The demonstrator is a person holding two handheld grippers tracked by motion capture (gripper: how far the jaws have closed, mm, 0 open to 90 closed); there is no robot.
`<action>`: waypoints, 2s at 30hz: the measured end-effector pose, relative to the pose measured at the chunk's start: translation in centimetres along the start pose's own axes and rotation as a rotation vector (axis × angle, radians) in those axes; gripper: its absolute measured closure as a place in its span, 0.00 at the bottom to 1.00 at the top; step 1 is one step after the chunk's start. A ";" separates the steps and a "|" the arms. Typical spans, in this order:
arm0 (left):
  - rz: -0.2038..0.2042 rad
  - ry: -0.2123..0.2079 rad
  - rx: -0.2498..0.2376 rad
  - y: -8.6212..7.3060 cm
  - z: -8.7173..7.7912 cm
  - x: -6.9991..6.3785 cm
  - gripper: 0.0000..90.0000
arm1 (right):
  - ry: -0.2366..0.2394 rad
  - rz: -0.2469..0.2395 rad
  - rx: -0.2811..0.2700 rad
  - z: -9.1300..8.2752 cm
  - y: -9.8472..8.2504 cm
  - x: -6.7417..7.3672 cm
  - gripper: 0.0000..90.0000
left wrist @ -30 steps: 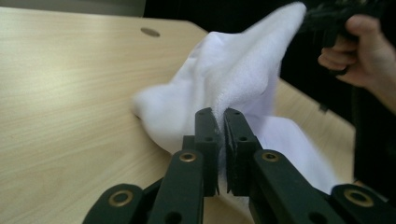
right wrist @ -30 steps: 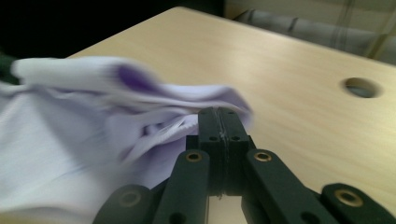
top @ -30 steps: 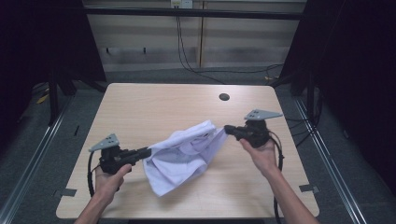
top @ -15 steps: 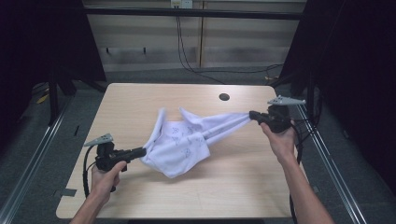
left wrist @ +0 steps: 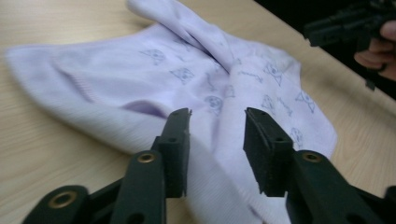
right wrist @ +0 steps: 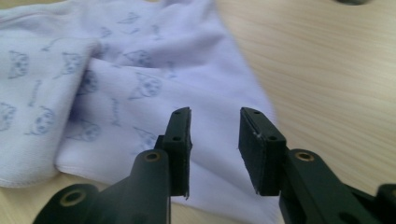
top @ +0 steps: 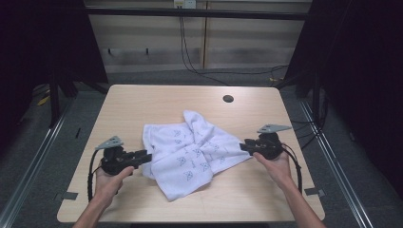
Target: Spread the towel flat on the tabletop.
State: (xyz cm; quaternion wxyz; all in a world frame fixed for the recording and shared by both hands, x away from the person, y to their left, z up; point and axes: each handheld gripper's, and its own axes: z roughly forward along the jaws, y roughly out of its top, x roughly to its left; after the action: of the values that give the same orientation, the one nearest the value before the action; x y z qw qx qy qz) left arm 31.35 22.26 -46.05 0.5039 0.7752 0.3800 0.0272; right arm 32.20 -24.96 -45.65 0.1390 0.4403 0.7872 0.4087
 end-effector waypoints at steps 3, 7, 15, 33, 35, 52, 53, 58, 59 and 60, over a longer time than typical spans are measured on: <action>0.031 0.012 0.042 0.4 1.3 -0.5 0.61 | 0.041 -0.013 0.019 1.7 0.3 0.7 0.68; 0.042 0.093 0.110 0.3 3.0 0.7 0.52 | 0.117 -0.077 0.064 5.7 1.2 2.7 0.57; 0.058 0.155 0.192 -0.9 3.4 1.6 0.46 | 0.143 -0.107 0.093 8.4 1.1 4.0 0.49; 0.091 0.035 0.168 0.0 4.0 1.9 0.96 | 0.127 -0.100 0.140 8.7 0.5 3.6 0.96; 0.064 0.012 0.102 0.4 2.9 2.1 0.97 | 0.115 -0.090 0.140 8.2 0.9 3.4 0.97; 0.012 -0.028 -0.265 3.5 -5.6 1.8 0.98 | -0.053 0.013 0.034 2.8 3.6 -2.8 0.97; 0.014 -0.027 -0.294 3.9 -6.3 1.7 0.98 | -0.072 0.011 0.026 2.5 4.2 -3.3 0.97; 0.024 0.022 -0.405 5.4 -10.5 1.3 0.98 | -0.189 0.043 -0.020 0.3 7.4 -6.0 0.98; 0.030 0.002 -0.402 5.5 -11.2 1.2 0.98 | -0.220 0.048 -0.028 -0.3 7.8 -6.6 0.98; 0.040 -0.002 -0.390 5.4 -11.7 1.0 0.98 | -0.233 0.076 -0.040 -1.0 7.9 -7.7 0.96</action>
State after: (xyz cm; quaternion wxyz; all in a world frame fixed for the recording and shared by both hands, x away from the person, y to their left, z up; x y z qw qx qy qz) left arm 30.16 30.64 -36.31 0.6445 0.6701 0.3516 0.1096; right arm 40.63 -29.46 -40.05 0.2226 0.5113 0.7403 0.3753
